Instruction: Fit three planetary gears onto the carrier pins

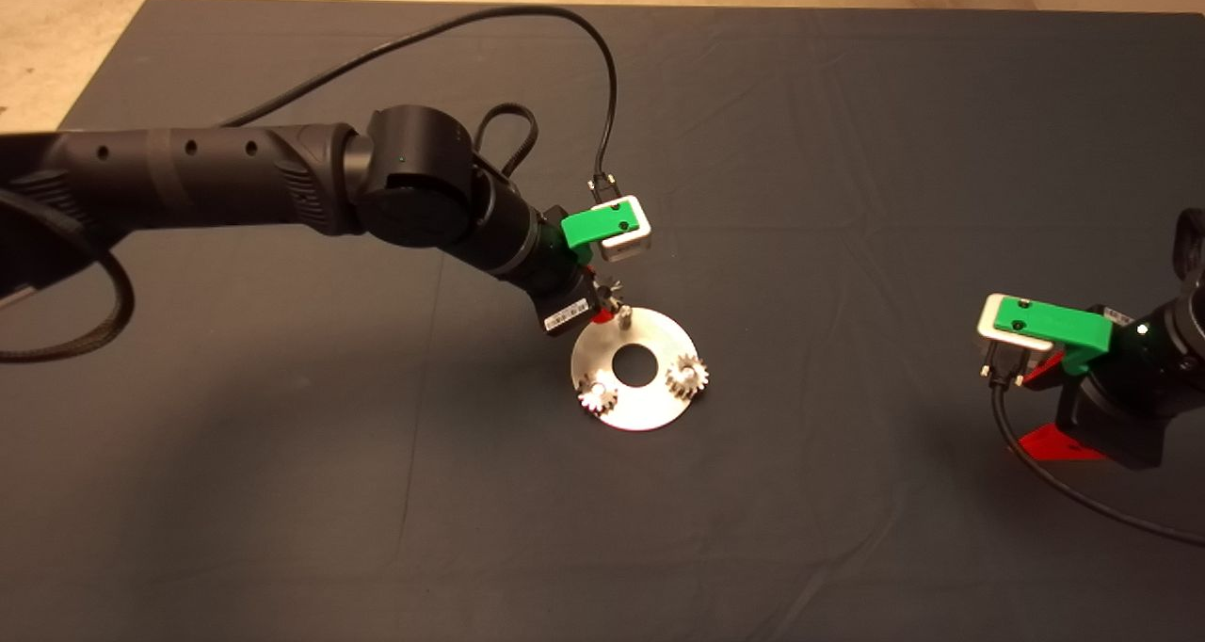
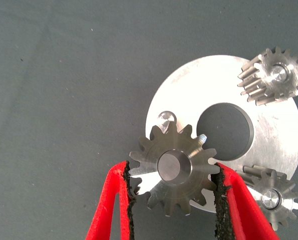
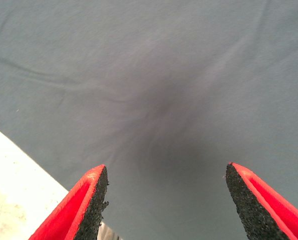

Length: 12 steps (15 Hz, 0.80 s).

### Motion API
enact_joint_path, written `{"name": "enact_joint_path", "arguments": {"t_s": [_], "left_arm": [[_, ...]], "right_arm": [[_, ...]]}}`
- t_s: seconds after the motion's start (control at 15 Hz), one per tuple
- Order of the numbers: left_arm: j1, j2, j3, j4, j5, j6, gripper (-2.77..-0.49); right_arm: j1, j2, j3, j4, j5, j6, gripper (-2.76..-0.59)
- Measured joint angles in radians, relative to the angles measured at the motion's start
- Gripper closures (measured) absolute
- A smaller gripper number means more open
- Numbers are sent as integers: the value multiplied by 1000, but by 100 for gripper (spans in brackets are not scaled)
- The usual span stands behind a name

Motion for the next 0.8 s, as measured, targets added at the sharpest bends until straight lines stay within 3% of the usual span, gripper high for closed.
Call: {"name": "enact_joint_path", "arguments": {"t_s": [0.33,0.6,0.67,0.8], "left_arm": [[0,10,-13,0,-6,-14,-69],[3,50,-35,0,-10,-14,-69],[3,55,-41,1,-15,-14,-69],[3,60,-51,1,-43,-14,-69]], "right_arm": [[0,-8,2,1,0,0,-174],[0,-8,2,1,0,-1,-174],[0,-8,2,1,0,-1,-174],[0,-10,1,1,-1,-1,-174]]}}
